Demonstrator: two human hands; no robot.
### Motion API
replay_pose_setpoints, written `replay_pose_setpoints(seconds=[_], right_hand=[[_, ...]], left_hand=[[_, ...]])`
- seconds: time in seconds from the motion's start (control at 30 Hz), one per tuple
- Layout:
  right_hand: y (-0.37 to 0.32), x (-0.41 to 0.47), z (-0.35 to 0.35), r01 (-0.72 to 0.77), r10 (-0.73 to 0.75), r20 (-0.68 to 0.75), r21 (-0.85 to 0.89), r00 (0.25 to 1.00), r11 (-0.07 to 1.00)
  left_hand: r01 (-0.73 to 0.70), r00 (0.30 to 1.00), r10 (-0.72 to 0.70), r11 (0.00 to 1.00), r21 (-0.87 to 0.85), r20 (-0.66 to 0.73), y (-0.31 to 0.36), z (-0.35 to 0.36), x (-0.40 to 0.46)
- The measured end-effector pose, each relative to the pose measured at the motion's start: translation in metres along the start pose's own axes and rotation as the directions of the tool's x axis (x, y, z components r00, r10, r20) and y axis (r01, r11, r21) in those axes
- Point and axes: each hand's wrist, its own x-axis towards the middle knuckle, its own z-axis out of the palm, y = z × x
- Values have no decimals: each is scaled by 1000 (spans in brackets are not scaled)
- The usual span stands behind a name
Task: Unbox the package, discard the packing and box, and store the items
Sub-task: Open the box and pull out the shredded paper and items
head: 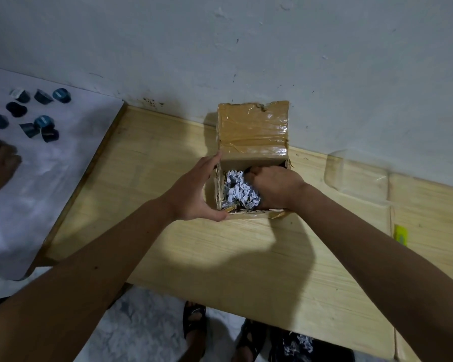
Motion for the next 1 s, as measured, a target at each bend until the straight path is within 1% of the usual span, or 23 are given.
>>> replay_pose_setpoints(seconds=[0.2, 0.3, 0.47, 0.57, 0.67, 0.77, 0.87, 0.93, 1.0], right_hand=[[3, -5, -4, -10, 10, -6, 90, 1000, 996], [5, -12, -14, -34, 46, -64, 177, 997, 984], [5, -34, -47, 10, 42, -194, 261, 980, 965], [10, -55, -62, -1, 65, -222, 278, 973, 961], [20, -88, -59, -19, 99, -241, 314, 965, 949], [37, -129, -38, -86, 175, -218, 366, 960, 927], [54, -169, -7, -214, 297, -156, 403, 942, 890], [61, -188, 16, -305, 367, -89, 396, 926, 866], [62, -196, 39, -359, 396, -33, 359, 918, 862]], left_hand=[[14, 1000, -14, 1000, 11, 9, 3, -2, 0], [15, 1000, -15, 1000, 27, 22, 5, -5, 0], [13, 1000, -14, 999, 44, 27, 13, -7, 3], [14, 1000, -15, 998, 60, 26, 14, -6, 2], [20, 999, -24, 996, 88, 45, 14, -6, 2], [40, 995, -50, 993, 111, 81, 17, -9, 6], [47, 994, -60, 990, 136, 89, 17, -12, 10], [61, 993, -72, 991, 121, 97, 15, -12, 11], [65, 992, -74, 994, 86, 102, 12, -11, 13]])
